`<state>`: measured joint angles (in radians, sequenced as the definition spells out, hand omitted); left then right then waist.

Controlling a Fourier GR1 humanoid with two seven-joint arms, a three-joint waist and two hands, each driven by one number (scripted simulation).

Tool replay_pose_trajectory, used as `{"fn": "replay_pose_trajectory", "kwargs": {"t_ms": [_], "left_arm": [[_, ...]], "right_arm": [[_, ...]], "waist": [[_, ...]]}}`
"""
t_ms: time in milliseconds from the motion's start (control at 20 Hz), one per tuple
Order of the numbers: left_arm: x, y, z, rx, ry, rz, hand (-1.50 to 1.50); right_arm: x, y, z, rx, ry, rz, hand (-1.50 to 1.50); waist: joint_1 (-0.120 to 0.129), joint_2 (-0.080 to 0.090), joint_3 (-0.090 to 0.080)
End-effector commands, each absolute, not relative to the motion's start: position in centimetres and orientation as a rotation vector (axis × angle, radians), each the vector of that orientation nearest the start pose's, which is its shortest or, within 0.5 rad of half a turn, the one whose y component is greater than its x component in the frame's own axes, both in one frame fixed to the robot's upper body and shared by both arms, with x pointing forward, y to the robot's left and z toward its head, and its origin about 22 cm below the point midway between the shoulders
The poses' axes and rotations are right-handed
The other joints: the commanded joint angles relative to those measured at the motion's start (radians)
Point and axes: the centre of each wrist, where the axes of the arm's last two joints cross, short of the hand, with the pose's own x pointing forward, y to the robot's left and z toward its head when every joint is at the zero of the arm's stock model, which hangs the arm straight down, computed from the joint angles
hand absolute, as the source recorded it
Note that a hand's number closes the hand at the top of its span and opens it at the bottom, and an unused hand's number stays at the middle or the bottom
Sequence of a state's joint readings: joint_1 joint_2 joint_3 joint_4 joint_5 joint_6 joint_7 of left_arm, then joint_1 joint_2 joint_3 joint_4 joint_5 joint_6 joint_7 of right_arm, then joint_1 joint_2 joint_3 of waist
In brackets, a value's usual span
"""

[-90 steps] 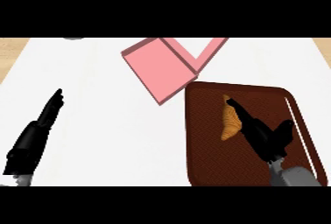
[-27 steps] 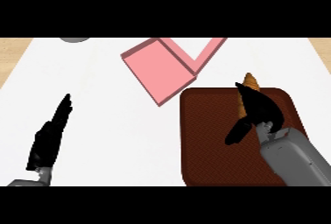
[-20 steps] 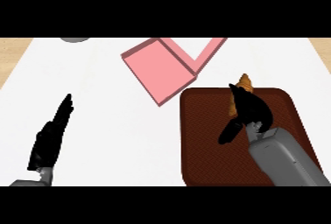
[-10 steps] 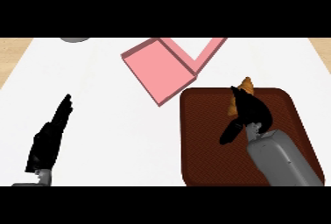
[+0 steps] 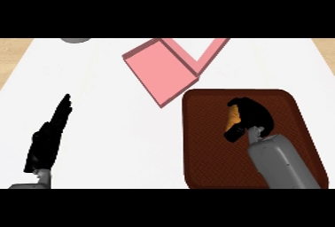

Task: Pick the croissant from the tray and place it in the cardboard box

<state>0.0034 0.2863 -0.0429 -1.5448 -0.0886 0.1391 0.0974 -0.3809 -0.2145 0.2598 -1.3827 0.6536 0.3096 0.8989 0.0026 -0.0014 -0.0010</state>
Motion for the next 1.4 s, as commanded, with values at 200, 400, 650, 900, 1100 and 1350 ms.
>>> {"fn": "replay_pose_trajectory", "kwargs": {"t_ms": [200, 400, 650, 900, 1100, 1350], "left_arm": [[24.5, 27.8, 2.4, 0.383, -1.458, -0.193, 0.0], [21.9, 29.2, 1.0, 0.357, -1.439, -0.2, 0.0], [25.1, 29.2, 2.1, 0.375, -1.452, -0.196, 0.0], [23.5, 29.0, 1.5, 0.37, -1.443, -0.208, 0.0], [25.3, 28.8, 1.0, 0.377, -1.438, -0.193, 0.0], [24.4, 28.1, 1.7, 0.381, -1.448, -0.205, 0.0]], "right_arm": [[32.0, -18.7, 4.9, -0.997, -0.791, 0.949, 1.5], [31.8, -18.3, 4.3, -1.028, -0.844, 0.946, 1.5], [34.0, -20.6, 5.3, -1.05, -0.963, 1.042, 1.5], [37.2, -25.3, 6.7, -1.05, -1.076, 1.119, 1.5], [38.6, -27.3, 9.7, -1.148, -1.134, 1.091, 1.5], [38.7, -24.4, 13.1, -1.015, -1.367, 0.997, 1.5]], "waist": [[0.002, 0.001, 0.001], [0.004, 0.0, 0.001], [0.003, 0.004, 0.001], [0.012, 0.004, 0.002], [0.002, 0.003, 0.001], [0.002, 0.0, 0.001]]}}
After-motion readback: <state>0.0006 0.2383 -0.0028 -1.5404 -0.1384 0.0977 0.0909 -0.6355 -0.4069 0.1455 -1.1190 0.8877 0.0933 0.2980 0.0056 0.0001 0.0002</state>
